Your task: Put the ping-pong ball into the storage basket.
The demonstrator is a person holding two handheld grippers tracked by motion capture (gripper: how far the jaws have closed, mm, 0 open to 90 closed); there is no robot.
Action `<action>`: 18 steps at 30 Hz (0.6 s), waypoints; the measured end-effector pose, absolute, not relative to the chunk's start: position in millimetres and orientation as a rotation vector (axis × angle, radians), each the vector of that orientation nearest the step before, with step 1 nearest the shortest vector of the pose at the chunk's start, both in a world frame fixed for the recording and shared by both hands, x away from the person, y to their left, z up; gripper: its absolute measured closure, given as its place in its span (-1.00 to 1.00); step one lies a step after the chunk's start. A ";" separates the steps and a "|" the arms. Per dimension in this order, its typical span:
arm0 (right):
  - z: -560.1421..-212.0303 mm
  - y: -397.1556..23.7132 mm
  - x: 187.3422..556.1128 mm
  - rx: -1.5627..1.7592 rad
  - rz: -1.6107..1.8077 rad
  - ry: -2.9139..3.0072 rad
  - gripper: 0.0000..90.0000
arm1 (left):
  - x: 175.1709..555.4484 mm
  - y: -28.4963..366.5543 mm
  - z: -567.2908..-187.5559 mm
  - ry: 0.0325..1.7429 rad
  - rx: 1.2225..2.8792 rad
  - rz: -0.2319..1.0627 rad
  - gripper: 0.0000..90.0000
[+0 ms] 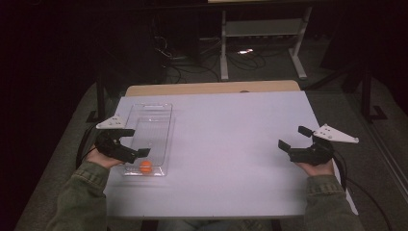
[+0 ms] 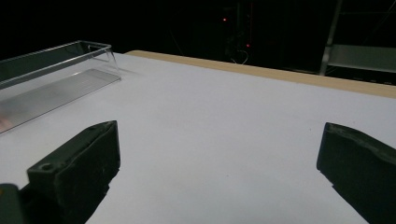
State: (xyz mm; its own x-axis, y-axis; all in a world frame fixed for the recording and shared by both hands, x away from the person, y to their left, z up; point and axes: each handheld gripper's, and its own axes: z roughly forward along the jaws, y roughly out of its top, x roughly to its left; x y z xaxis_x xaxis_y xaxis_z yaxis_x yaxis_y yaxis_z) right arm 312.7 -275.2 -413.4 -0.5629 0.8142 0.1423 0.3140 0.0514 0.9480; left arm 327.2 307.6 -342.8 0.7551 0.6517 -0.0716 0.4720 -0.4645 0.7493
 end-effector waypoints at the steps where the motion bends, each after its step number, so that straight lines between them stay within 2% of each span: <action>1: -413.4 -275.2 312.5 1.130 1.526 1.899 -1.00 | 325.9 308.3 -344.5 0.844 2.143 0.290 -1.00; 18: -414.2 -274.8 311.2 1.130 1.508 1.910 -1.00 | 302.6 332.1 -361.0 0.896 1.982 0.404 -1.00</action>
State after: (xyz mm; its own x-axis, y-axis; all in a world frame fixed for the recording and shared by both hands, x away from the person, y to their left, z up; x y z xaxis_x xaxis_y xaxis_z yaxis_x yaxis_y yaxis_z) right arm 311.2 -274.8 -414.2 -0.5605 0.8173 0.1339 0.3201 0.0647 0.9452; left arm 302.6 332.1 -361.0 0.6845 0.7263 -0.0628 0.4334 -0.3362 0.8361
